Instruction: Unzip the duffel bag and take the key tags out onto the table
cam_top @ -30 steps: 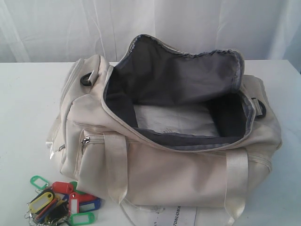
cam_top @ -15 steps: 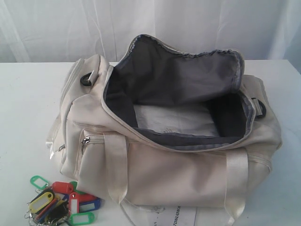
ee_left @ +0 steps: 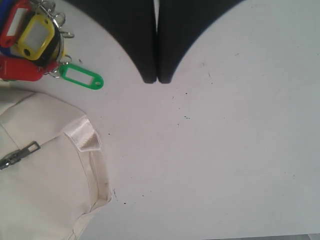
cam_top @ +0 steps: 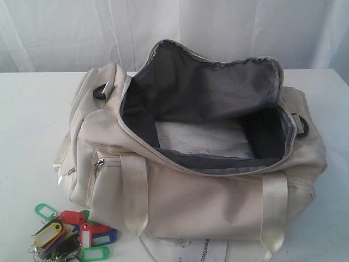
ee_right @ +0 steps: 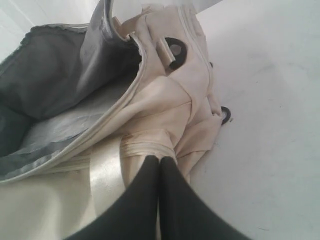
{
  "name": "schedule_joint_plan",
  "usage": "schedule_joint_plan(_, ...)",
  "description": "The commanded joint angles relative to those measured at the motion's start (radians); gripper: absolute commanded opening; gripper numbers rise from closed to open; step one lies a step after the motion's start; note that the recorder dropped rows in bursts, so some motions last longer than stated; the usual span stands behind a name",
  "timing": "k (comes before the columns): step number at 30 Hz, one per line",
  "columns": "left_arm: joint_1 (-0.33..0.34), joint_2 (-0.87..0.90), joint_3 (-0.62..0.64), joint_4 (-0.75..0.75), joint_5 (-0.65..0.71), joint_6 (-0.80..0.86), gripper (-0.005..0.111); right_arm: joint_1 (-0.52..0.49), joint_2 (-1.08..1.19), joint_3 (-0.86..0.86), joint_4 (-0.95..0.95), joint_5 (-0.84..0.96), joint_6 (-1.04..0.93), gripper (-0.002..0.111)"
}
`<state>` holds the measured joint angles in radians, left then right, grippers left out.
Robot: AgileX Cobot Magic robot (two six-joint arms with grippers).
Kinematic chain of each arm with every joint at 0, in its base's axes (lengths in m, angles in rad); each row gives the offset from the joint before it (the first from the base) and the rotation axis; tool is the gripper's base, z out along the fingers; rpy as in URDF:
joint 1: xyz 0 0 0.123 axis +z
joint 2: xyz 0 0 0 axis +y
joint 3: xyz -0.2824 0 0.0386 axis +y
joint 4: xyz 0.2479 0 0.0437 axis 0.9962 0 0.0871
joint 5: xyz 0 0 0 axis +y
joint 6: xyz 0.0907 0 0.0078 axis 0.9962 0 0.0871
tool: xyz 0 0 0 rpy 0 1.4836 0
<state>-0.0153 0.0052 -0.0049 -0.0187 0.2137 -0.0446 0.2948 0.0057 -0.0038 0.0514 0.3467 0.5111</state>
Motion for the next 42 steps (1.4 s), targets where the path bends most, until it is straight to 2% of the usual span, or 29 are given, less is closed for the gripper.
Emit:
schedule_joint_plan(1,-0.008,-0.005,0.005,-0.011,-0.003,-0.004,0.000,-0.116,-0.006,0.004,0.002,-0.013,-0.001,0.000)
schedule_joint_plan(4,-0.008,-0.005,0.005,-0.011,-0.003,-0.004,0.000,-0.163,-0.006,0.004,-0.002,-0.013,-0.001,0.000)
schedule_joint_plan(12,-0.008,-0.005,0.005,-0.011,-0.003,-0.004,0.000,-0.105,-0.006,0.004,-0.002,-0.013,-0.001,0.000)
schedule_joint_plan(24,-0.008,-0.005,0.005,-0.011,-0.003,-0.004,0.000,-0.102,-0.006,0.004,-0.002,-0.013,-0.010,0.000)
schedule_joint_plan(27,-0.008,-0.005,0.005,-0.011,-0.003,-0.004,0.000,-0.102,-0.006,0.004,-0.002,-0.013,-0.120,0.000)
schedule_joint_plan(31,-0.008,-0.005,0.005,-0.011,-0.003,-0.004,0.000,-0.102,-0.006,0.004,-0.002,-0.013,-0.465,0.000)
schedule_joint_plan(33,-0.008,-0.005,0.005,-0.011,-0.003,-0.004,0.000,-0.102,-0.006,0.004,-0.002,-0.013,-0.561,0.000)
schedule_joint_plan(42,-0.008,-0.005,0.005,-0.011,-0.003,-0.004,0.000,-0.102,-0.006,0.004,-0.002,-0.013,-0.560,0.000)
